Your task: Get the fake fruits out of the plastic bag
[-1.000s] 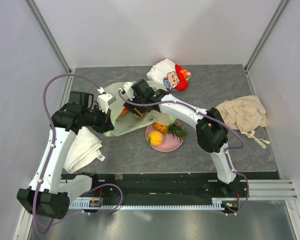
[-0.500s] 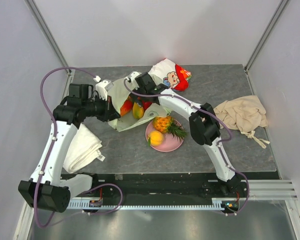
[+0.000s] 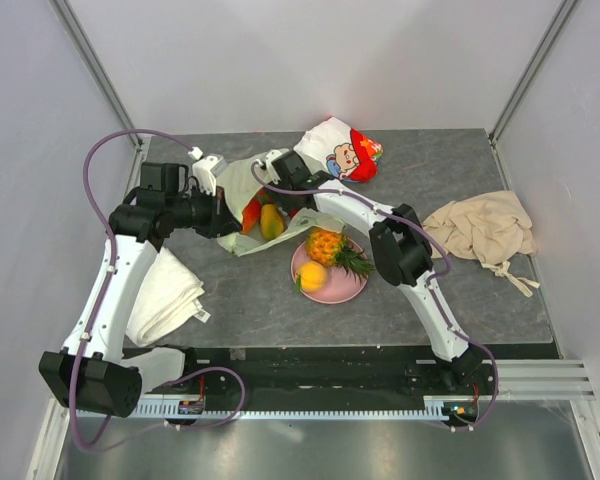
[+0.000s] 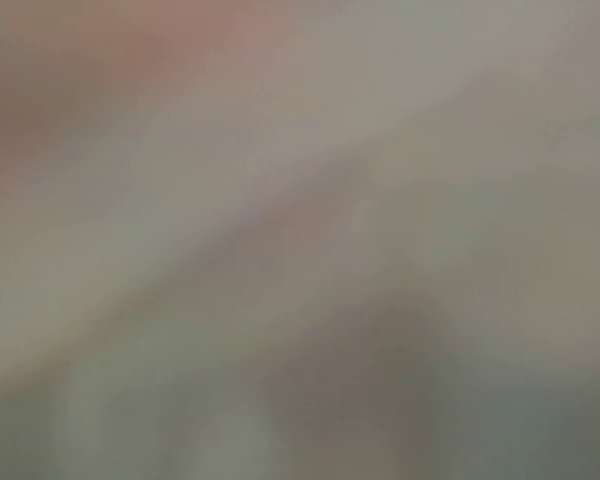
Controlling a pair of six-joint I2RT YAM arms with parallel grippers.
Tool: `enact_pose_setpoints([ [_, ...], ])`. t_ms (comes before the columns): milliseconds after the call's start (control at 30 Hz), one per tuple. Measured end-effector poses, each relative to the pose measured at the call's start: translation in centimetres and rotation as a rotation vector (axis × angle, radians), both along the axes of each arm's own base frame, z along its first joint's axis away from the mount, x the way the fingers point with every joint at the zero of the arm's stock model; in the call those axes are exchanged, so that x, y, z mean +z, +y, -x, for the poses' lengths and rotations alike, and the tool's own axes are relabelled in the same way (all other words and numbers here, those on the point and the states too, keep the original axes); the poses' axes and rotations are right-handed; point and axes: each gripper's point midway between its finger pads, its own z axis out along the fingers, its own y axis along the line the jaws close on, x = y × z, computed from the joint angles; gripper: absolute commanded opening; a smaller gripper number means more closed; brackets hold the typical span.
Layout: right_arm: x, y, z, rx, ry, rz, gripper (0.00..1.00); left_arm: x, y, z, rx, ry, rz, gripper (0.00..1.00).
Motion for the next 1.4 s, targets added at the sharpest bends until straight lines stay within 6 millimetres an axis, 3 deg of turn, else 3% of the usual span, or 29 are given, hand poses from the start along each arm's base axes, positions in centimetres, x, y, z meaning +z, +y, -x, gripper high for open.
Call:
enact_pose_setpoints([
  [167, 0.5, 0.3, 0.7, 0.035, 0.036, -0.032, 0.31, 0.3, 0.0, -0.2, 0.0, -0.006, 0.002, 0.02],
  [267, 1.9, 0.6, 1.6, 0.064, 0.064, -0.059, 0.29, 0.4, 0.0, -0.3, 0.0, -0.01, 0.002, 0.02],
  [467, 7.5, 1.6, 4.3, 0.136, 0.098, -0.186, 0.29, 0.5, -0.1, -0.4, 0.0, -0.015, 0.003, 0.02],
  [633, 12.4, 2.0, 7.6, 0.228, 0.124, -0.297, 0.3, 0.6, -0.1, -0.4, 0.001, -0.02, 0.003, 0.02],
  [767, 14.4, 1.7, 10.7, 0.309, 0.165, -0.346, 0.3, 0.8, -0.1, -0.5, 0.001, -0.028, 0.004, 0.02],
  [933, 15.0, -0.3, 15.0, 0.402, 0.219, -0.338, 0.3, 1.4, 0.0, -0.9, 0.004, -0.048, 0.005, 0.02],
  [1267, 12.5, -8.9, 26.6, 0.666, 0.224, -0.172, 0.29, 1.6, 0.5, -1.2, 0.022, -0.061, 0.001, 0.02],
  [1400, 10.5, -11.2, 28.8, 0.766, 0.202, -0.092, 0.29, 1.6, 0.6, -1.3, 0.022, -0.066, -0.001, 0.02],
])
